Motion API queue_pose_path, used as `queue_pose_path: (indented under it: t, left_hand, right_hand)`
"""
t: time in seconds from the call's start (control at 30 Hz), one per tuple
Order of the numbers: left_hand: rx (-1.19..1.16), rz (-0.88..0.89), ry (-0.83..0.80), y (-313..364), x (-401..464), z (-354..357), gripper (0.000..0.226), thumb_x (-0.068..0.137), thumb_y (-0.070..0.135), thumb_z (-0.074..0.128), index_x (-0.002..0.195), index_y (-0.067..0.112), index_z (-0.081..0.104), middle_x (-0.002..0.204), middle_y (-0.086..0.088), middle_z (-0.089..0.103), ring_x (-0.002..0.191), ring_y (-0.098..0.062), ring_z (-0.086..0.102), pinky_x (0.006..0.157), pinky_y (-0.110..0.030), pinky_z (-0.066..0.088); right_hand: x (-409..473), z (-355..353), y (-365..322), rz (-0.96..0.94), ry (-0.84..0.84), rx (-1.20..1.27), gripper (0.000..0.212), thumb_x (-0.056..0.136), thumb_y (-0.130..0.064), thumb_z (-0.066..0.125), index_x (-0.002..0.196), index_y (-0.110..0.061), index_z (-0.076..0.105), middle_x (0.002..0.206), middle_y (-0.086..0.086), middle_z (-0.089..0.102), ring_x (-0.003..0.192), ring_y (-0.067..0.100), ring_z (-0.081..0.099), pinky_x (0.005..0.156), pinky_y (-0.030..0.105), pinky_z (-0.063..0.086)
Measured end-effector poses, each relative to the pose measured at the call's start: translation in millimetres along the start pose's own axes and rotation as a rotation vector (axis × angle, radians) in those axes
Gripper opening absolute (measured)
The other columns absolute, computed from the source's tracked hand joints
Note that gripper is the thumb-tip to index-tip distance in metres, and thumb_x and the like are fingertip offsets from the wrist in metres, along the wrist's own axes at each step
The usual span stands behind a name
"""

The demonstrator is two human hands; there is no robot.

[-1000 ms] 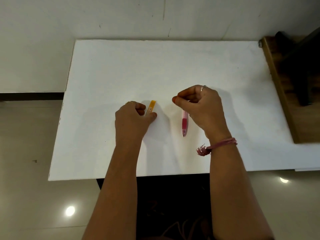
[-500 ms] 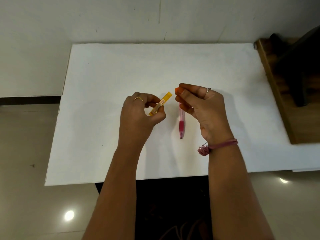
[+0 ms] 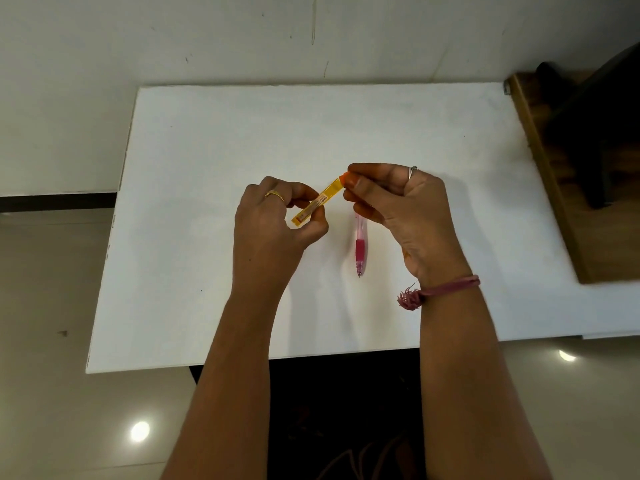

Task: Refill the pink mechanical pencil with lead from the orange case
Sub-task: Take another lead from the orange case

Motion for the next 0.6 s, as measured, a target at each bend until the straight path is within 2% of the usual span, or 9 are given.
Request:
queue_pose_path:
  t: [0.13, 0.27, 0.6]
  left_hand:
    - [-0.006, 0.002, -0.005, 1.0, 0.4, -0.1, 0.013, 0.074, 0.016, 0.068, 0.087, 0.013, 0.068, 0.088, 0.001, 0.064, 0.085, -0.013, 0.054, 0.072, -0.01, 0.033]
    - [-0.034, -0.015, 0.004, 2.2, 0.9, -1.0, 0.011, 0.074, 0.013, 0.068, 0.085, 0.012, 0.067, 0.089, 0.001, 0.061, 0.081, -0.005, 0.054, 0.067, -0.006, 0.036]
    - [-0.019, 0.043, -0.046, 2.0, 1.6, -2.9, 0.011, 0.074, 0.007, 0.069, 0.085, 0.007, 0.068, 0.089, -0.006, 0.062, 0.077, -0.007, 0.053, 0.07, -0.003, 0.036]
  right_hand:
    - [1.0, -0.6, -1.8, -0.081, 0.008, -0.097, 0.013, 0.085, -0.012, 0.068, 0.096, -0.018, 0.072, 0.085, 0.001, 0.074, 0.079, 0.014, 0.073, 0.074, 0.024, 0.059]
    - [1.3, -0.2, -2.8, -0.138, 0.02, -0.151, 0.014, 0.085, -0.01, 0.068, 0.098, -0.015, 0.072, 0.085, 0.002, 0.074, 0.08, 0.015, 0.073, 0.075, 0.027, 0.059]
    - [1.6, -5.4, -1.3, -0.141, -0.043, -0.16, 0.014, 0.083, -0.009, 0.071, 0.088, -0.022, 0.073, 0.081, 0.0, 0.074, 0.076, 0.015, 0.073, 0.072, 0.026, 0.057]
Point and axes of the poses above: each hand's wrist, its own x-axis towards the middle knuckle, its own z-axis out of the palm, y = z × x, the point moved 4 cm from there along x, towards the middle knuckle
